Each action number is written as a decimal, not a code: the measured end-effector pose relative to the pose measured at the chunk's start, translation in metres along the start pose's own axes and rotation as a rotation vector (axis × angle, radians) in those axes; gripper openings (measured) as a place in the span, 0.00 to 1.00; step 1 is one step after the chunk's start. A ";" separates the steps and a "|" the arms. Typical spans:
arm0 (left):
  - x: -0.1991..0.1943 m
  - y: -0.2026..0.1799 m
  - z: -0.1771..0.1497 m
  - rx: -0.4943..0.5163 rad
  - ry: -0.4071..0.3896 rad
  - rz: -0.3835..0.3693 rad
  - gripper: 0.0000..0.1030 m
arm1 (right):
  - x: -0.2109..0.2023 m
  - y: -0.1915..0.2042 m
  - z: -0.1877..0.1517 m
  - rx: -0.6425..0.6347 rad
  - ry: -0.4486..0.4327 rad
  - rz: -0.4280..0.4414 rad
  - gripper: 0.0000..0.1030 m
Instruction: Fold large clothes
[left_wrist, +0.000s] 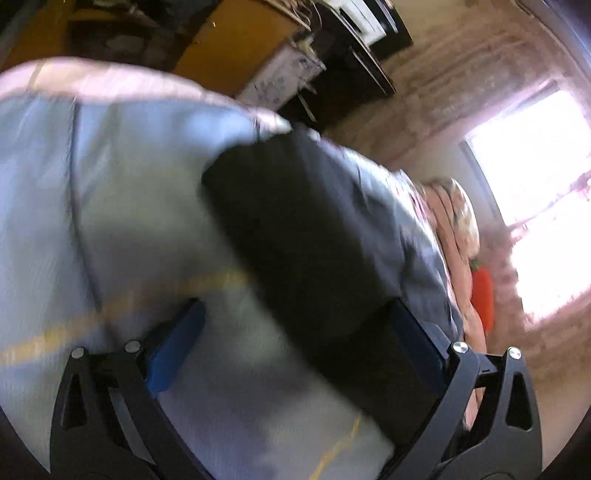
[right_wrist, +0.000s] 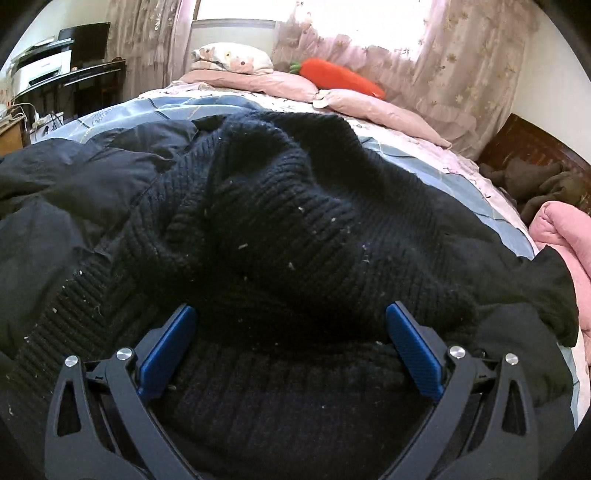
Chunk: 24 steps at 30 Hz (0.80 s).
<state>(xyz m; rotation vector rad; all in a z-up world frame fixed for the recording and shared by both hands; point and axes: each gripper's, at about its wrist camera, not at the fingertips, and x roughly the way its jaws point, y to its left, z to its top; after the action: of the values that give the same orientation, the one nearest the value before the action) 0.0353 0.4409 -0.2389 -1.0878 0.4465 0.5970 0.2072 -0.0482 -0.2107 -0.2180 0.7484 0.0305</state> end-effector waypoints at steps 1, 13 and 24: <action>0.008 -0.003 0.007 -0.003 0.014 0.005 0.98 | 0.002 -0.004 -0.001 0.011 -0.002 0.010 0.99; 0.018 -0.077 0.008 0.182 -0.136 0.040 0.13 | 0.012 -0.014 -0.006 0.086 -0.006 0.064 0.99; -0.135 -0.335 -0.129 0.824 -0.301 -0.377 0.13 | 0.001 -0.036 -0.013 0.214 -0.016 0.018 0.99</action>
<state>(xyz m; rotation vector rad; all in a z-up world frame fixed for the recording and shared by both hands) 0.1436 0.1799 0.0201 -0.2672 0.1769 0.1891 0.2032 -0.0861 -0.2145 -0.0069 0.7322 -0.0306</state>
